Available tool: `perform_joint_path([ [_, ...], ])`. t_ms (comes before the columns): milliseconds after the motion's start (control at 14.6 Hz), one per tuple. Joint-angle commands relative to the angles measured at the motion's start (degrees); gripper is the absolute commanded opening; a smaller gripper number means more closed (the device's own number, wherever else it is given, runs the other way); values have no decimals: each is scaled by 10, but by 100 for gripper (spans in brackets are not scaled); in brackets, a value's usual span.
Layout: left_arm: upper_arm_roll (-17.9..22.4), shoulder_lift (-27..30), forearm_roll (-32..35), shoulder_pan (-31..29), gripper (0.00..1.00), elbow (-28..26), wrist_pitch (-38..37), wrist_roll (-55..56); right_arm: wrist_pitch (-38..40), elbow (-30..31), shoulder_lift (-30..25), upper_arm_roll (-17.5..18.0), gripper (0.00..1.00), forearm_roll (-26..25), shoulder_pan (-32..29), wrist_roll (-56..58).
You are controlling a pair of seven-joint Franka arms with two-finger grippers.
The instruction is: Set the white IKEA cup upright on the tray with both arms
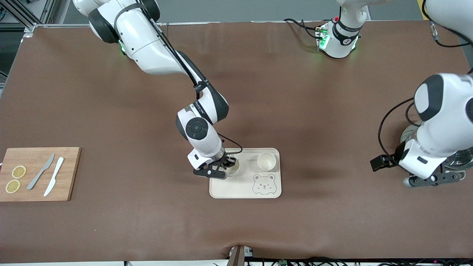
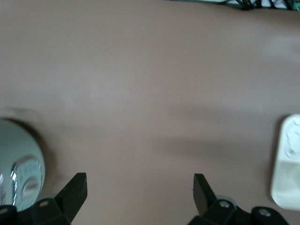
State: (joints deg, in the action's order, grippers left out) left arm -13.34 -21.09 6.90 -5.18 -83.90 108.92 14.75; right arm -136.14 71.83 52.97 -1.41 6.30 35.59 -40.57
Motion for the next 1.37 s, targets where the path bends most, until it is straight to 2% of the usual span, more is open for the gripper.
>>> perform_joint_path([
  [0, 35, 68, -29, 34, 100, -11, -75, -10, -5, 3, -1, -3, 83, -15, 0, -18],
  [68, 60, 87, -40, 54, 100, -11, -94, -12, -5, 3, 0, -3, 100, -22, -2, -14],
  [479, 92, 151, -57, 71, 100, -18, -182, -93, 7, 3, -21, -3, 100, -50, -17, -4],
  [684, 93, 179, -68, 72, 100, -40, -194, -95, 64, 2, -58, -3, 100, -52, -17, 1],
  [821, 92, 199, -68, 76, 100, -65, -194, -96, 102, 2, -92, -2, 100, -68, -18, 1],
  [957, 92, 206, -72, 77, 100, -69, -194, -96, 160, 2, -135, -2, 100, -69, -21, 2],
  [1299, 79, 208, -90, 86, 100, -59, -195, -84, 370, 8, -296, 0, 100, -61, -54, 54],
])
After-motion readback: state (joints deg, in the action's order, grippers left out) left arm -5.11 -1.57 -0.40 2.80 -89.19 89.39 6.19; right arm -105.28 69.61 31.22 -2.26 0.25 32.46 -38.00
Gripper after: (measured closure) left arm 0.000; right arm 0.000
